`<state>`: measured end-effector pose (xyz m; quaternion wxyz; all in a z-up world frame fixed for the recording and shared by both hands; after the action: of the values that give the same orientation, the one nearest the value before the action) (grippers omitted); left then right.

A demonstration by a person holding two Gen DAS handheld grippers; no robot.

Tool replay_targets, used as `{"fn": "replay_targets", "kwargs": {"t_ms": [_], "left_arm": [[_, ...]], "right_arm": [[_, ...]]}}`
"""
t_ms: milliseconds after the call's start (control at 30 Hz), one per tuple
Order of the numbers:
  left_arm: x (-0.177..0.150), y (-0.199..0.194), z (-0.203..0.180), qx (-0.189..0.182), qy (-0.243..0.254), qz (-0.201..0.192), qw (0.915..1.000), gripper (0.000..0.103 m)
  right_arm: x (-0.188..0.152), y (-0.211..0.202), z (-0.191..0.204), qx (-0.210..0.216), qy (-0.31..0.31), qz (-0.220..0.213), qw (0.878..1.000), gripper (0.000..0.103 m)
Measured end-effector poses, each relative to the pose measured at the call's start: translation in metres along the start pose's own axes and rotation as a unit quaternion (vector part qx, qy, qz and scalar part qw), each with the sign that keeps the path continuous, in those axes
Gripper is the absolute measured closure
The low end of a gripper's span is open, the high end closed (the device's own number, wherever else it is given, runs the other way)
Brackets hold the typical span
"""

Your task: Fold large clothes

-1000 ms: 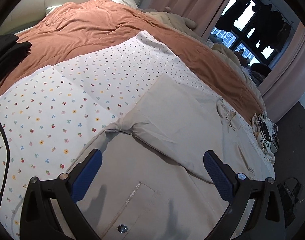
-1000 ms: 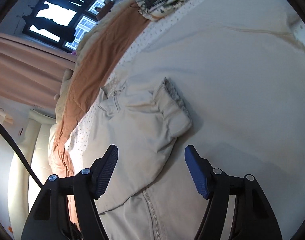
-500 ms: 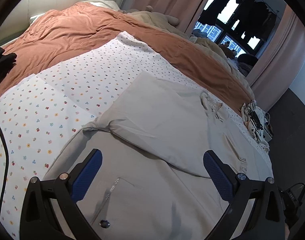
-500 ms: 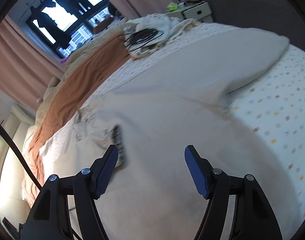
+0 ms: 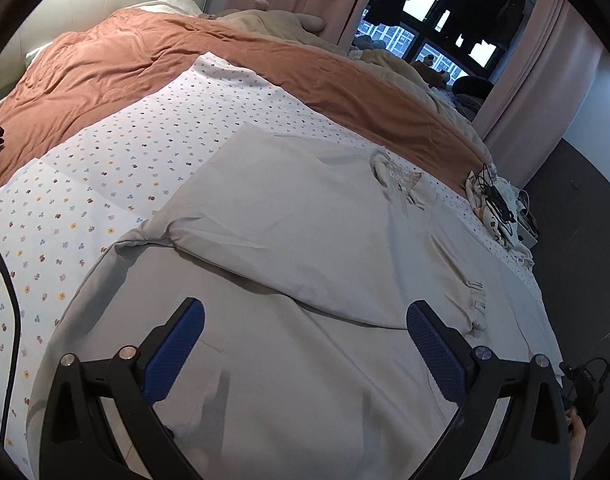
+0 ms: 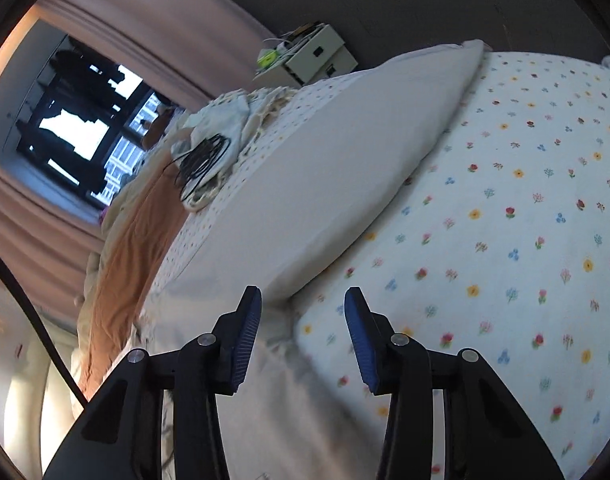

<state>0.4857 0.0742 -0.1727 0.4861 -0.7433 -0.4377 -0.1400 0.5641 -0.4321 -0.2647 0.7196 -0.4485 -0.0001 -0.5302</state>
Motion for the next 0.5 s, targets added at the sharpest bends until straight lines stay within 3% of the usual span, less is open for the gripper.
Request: {"fn": "replay_targets", "kwargs": {"t_ms": [367,467,500], "left_arm": [[-0.002,0.005,0.001,-0.007,-0.011,0.006,0.9999,0.000],[-0.002,0.007,0.002,-0.007,-0.015,0.009,0.9998,0.000],[-0.002,0.007,0.002,-0.008,-0.015,0.011,0.9998,0.000]], "right_arm": [[0.033,0.062,-0.002,-0.025,0.034,0.004,0.999,0.063],[0.037,0.072,-0.006,-0.025,0.041,-0.002,0.999,0.076],[0.037,0.075,-0.006,-0.027,0.042,-0.003,0.999,0.086]]}}
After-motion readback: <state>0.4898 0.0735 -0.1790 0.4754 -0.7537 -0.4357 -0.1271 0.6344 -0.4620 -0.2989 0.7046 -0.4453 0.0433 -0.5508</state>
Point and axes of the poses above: each gripper's, at about its wrist camera, not at the fingertips, and y roughly the way its jaws point, z to its left, x to its top, the point moved 6 cm from there along y, roughly the way its jaws point, and after that the axes turned 10 degrees about -x, right-handed, at the moved point
